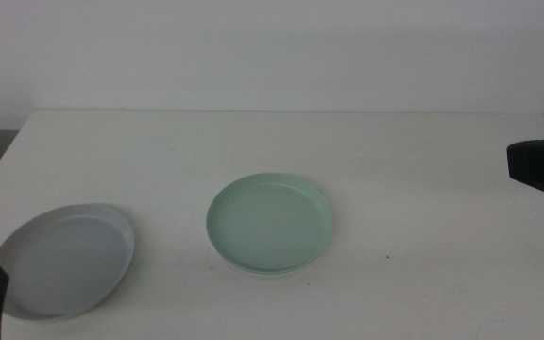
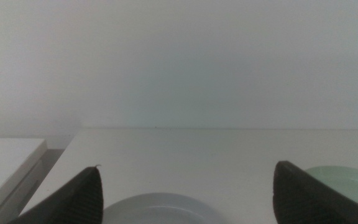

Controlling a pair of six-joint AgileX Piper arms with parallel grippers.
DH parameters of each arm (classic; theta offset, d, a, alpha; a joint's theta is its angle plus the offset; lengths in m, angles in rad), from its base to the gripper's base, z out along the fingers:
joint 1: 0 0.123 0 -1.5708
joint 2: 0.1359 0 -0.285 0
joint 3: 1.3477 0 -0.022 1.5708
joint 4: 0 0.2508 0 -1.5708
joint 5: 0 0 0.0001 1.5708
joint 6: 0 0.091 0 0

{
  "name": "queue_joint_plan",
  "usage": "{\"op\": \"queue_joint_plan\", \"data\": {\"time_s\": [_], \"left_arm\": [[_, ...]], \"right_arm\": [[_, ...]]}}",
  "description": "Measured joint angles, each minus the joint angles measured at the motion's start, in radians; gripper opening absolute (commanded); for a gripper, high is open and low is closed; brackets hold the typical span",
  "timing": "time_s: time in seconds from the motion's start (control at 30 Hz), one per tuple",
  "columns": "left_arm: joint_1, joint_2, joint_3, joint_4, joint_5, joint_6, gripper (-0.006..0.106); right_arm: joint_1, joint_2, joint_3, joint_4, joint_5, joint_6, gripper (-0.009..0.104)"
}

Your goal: Stack the three bowls on top of each other.

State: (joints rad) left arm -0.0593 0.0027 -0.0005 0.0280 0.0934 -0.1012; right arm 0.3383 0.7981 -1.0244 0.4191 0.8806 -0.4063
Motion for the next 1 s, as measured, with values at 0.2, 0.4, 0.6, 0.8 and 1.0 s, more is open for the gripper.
{"op": "queue_joint_plan", "data": {"time_s": [0.2,0.4,0.6,0.8,1.0], "left_arm": [[0.081,0.141,-0.185,-0.002,0.198,0.0,0.094],[0.128,0.523,-0.607,-0.011,0.648,0.0,0.094],[0.128,0.794,-0.748,-0.011,0.906,-0.012,0.094],[0.156,1.027,-0.756,0.001,0.839,-0.056,0.094],[0.303,1.3,-0.848,-0.106,0.769,0.129,0.094]], "right_arm": [[0.0,0.0,0.0,0.0,0.0,-0.002,0.093],[0.0,0.0,0.0,0.0,-0.002,-0.002,0.093],[0.0,0.0,0.0,0.0,-0.002,-0.002,0.093],[0.0,0.0,0.0,0.0,-0.002,-0.002,0.093],[0.0,0.0,0.0,0.0,-0.002,-0.002,0.093]]}}
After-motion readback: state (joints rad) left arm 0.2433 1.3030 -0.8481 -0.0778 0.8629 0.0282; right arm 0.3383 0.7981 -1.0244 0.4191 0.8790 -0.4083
